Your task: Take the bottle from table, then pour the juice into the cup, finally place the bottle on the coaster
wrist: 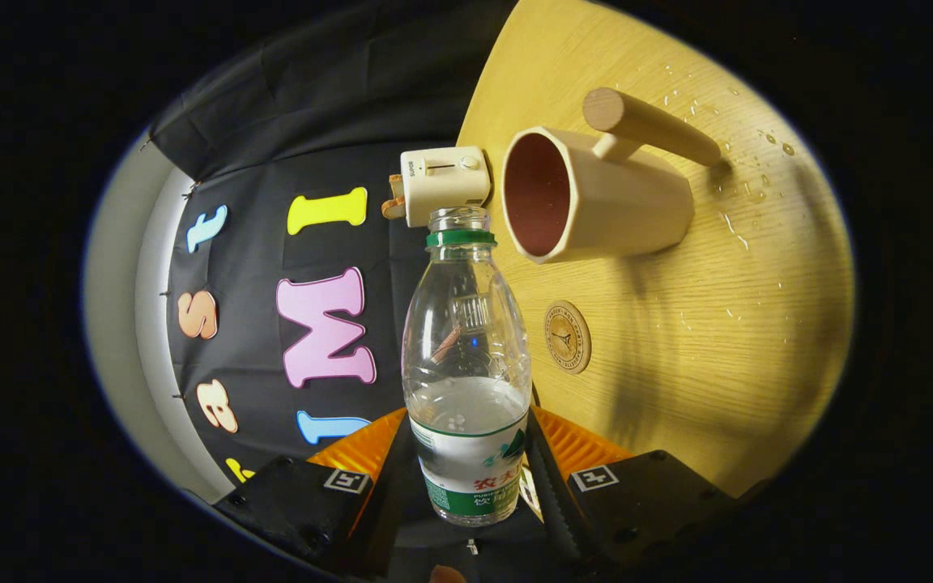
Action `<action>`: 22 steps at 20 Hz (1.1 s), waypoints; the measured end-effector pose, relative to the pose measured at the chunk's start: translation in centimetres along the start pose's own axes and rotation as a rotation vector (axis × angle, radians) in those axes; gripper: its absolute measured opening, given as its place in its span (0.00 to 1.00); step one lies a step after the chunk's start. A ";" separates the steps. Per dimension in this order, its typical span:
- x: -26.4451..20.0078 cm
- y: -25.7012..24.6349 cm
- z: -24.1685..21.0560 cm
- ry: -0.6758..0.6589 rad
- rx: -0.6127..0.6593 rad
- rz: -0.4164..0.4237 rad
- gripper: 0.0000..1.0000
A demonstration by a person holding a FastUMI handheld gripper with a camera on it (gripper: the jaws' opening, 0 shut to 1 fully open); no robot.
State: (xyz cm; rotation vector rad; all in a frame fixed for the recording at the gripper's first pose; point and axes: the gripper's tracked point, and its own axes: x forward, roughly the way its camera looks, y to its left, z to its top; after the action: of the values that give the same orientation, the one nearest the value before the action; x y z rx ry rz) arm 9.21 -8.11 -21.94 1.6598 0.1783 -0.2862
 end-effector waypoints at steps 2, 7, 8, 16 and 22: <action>-0.1 -0.1 0.1 0.000 0.017 -0.007 0.75; 0.0 -0.4 0.1 0.013 0.047 -0.025 0.75; 0.1 -0.3 0.2 0.013 0.054 -0.026 0.75; 0.0 -0.5 0.0 0.024 0.090 -0.041 0.75; -0.1 -0.4 0.0 0.030 0.102 -0.042 0.75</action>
State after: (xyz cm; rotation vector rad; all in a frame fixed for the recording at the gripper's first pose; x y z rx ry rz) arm 9.02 -8.03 -22.32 1.7633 0.2243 -0.3069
